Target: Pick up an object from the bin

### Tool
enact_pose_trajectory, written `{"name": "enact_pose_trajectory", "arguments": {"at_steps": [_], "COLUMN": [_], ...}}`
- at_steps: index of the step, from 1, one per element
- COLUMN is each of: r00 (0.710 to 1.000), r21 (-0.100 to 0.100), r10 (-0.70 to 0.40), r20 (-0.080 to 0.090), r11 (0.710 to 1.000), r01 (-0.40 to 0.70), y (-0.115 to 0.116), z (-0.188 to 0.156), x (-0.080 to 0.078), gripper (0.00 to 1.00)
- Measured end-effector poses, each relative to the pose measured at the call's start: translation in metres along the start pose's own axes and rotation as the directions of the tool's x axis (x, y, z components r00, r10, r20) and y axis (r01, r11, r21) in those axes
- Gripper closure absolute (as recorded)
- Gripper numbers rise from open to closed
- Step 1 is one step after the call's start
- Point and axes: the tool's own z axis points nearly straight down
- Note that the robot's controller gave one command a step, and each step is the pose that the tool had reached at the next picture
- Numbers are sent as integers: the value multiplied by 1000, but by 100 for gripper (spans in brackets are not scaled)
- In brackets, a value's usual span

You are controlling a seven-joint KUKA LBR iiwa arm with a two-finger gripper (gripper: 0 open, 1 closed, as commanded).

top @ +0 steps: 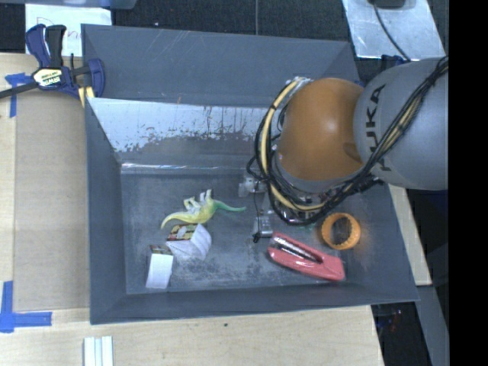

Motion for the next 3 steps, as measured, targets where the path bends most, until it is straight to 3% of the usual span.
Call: {"name": "enact_pose_trajectory", "arguments": {"at_steps": [1, 2, 3], "r00": [1000, 976, 913], "r21": [0, 3, -2], "r10": [2, -217, -407], "r20": [5, 7, 2], "r11": [1000, 976, 913], "r01": [-2, 217, 407], "y": [0, 51, 113], "z": [-2, 14, 58], "x": [-1, -4, 8], "gripper": [0, 0, 0]}}
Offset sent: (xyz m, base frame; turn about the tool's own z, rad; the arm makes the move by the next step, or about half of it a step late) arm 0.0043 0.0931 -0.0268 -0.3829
